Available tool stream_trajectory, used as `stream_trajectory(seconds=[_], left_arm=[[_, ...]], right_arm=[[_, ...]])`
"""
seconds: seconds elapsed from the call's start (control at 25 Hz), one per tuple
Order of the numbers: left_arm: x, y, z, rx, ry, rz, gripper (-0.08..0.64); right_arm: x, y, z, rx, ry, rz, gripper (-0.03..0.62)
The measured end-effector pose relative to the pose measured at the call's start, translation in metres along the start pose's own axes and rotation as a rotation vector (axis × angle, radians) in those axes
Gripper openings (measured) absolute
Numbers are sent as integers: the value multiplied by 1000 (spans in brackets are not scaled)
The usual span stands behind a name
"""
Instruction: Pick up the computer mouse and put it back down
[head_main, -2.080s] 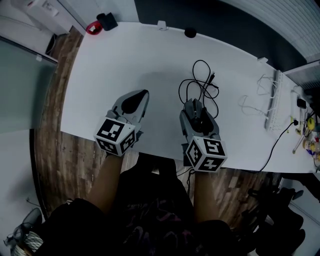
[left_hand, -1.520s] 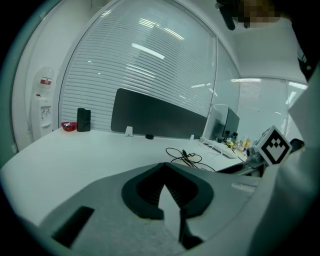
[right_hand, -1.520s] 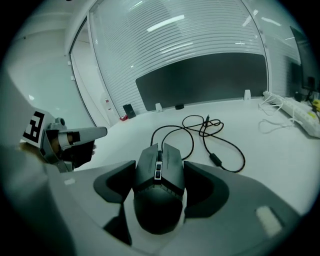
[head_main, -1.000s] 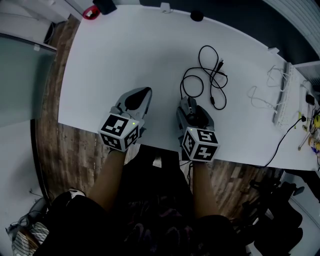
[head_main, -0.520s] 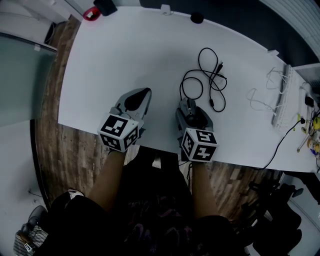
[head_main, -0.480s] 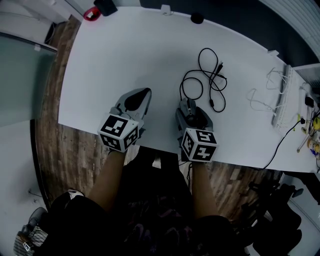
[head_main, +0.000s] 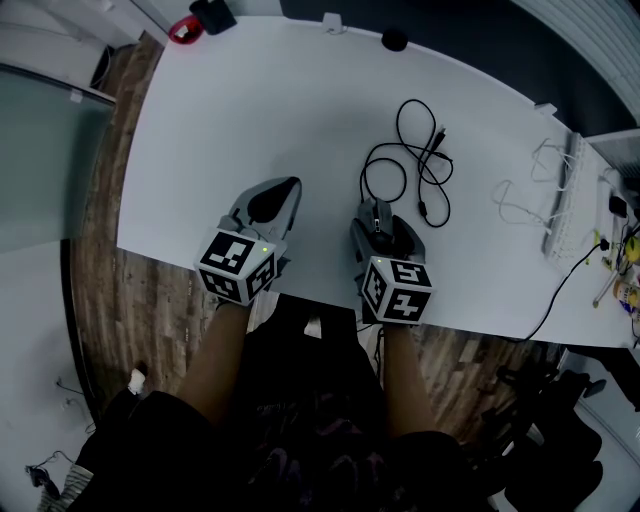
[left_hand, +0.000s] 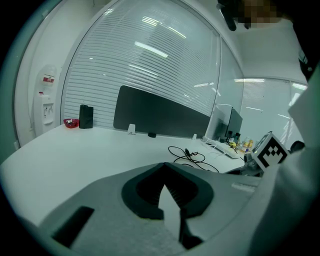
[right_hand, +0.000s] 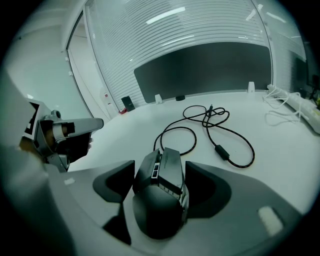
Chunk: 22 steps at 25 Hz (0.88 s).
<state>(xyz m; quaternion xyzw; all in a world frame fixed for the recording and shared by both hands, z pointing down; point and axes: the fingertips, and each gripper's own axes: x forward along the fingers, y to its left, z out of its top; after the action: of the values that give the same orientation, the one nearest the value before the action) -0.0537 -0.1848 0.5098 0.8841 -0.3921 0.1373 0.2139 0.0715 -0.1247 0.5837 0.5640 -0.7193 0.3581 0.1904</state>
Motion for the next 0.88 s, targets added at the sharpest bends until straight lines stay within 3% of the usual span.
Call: stream_trajectory(seconds=[0.36, 0.56, 0.76, 0.88], left_arm=[[-1, -1, 5, 6, -12, 1, -6], [-4, -2, 11, 12, -28, 3, -6], [-9, -5, 19, 21, -47, 3, -6], [-11, -8, 25, 27, -58, 3, -6]], right_arm=[[-5, -2, 5, 18, -21, 1, 348], [-15, -2, 16, 5, -64, -13, 317], [-28, -6, 33, -2, -131, -47, 232], [-39, -12, 44, -6, -176, -100, 90]])
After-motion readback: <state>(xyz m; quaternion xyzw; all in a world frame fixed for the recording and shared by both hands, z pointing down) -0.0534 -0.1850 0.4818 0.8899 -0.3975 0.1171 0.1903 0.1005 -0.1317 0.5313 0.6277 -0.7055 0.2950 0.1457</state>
